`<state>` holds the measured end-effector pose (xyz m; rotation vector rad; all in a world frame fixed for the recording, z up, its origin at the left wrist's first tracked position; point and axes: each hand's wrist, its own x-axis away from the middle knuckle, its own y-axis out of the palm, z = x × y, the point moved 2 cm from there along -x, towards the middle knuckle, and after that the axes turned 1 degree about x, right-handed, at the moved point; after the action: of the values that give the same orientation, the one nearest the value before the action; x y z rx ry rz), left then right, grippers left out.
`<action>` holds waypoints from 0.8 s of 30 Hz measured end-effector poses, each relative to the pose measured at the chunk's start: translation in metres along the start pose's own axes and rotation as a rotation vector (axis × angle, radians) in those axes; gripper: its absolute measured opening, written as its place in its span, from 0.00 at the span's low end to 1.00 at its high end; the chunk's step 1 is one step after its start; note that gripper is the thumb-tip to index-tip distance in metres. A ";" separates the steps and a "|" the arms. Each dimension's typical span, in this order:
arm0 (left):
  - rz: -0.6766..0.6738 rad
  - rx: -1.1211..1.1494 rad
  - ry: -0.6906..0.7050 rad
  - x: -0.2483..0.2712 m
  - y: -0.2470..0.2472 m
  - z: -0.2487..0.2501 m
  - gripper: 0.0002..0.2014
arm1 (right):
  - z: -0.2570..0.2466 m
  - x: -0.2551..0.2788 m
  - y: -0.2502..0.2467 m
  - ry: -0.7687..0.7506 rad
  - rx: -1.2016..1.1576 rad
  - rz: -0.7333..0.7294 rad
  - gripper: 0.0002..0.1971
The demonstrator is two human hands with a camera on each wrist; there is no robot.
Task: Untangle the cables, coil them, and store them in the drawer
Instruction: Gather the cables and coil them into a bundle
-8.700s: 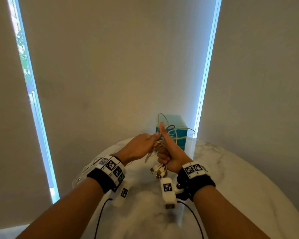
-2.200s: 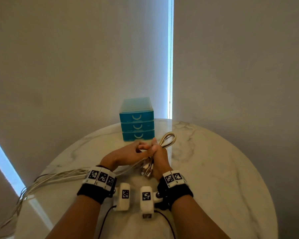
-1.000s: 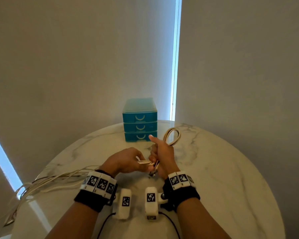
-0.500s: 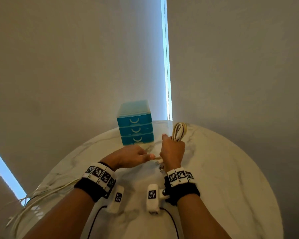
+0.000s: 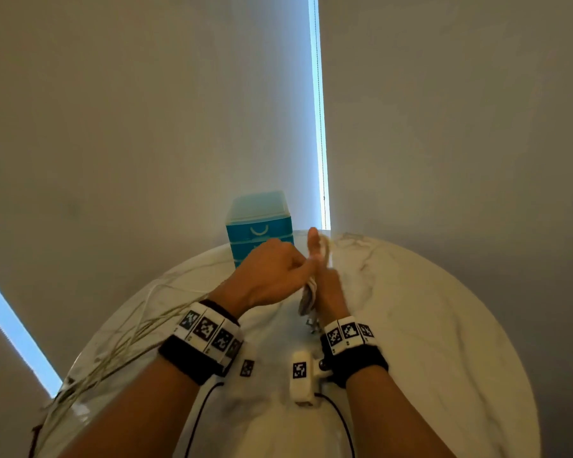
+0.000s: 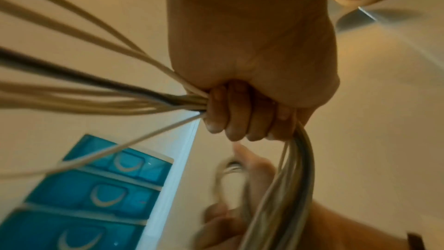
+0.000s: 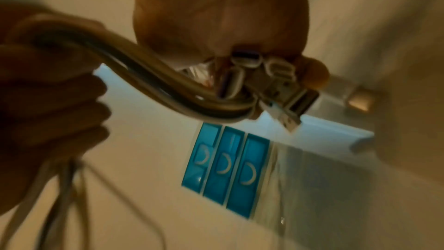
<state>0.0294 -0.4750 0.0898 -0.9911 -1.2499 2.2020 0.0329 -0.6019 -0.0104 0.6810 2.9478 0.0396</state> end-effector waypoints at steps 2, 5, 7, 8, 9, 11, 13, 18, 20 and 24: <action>0.075 0.027 -0.001 -0.006 0.005 -0.002 0.29 | 0.008 0.011 0.020 0.122 -0.229 -0.193 0.34; 0.246 0.224 -0.086 0.000 0.010 -0.029 0.31 | -0.001 0.025 0.037 0.329 -0.381 -0.327 0.48; 0.311 0.374 -0.142 0.011 0.016 -0.051 0.31 | -0.010 0.028 0.041 0.371 -0.351 -0.417 0.51; 0.321 0.430 -0.164 0.017 0.020 -0.060 0.31 | -0.010 0.031 0.042 0.379 -0.315 -0.429 0.50; 0.320 0.479 -0.190 0.020 0.023 -0.066 0.33 | -0.010 0.034 0.043 0.393 -0.287 -0.434 0.49; 0.297 0.541 -0.249 0.026 0.026 -0.075 0.36 | -0.003 0.037 0.046 0.432 -0.207 -0.500 0.46; 0.255 0.575 -0.297 0.032 0.021 -0.082 0.36 | 0.002 0.042 0.048 0.495 -0.178 -0.658 0.38; 0.205 0.598 -0.339 0.050 0.012 -0.094 0.31 | 0.000 0.048 0.054 0.475 0.180 -0.759 0.08; 0.172 0.599 -0.321 0.055 0.012 -0.098 0.33 | 0.003 0.051 0.056 0.545 0.146 -0.735 0.09; 0.034 0.633 -0.292 0.062 0.008 -0.103 0.27 | 0.003 0.041 0.034 0.650 -0.005 -0.614 0.09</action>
<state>0.0658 -0.3804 0.0246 -0.4512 -0.5532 2.5801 0.0118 -0.5538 -0.0163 -0.3403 3.6200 0.2544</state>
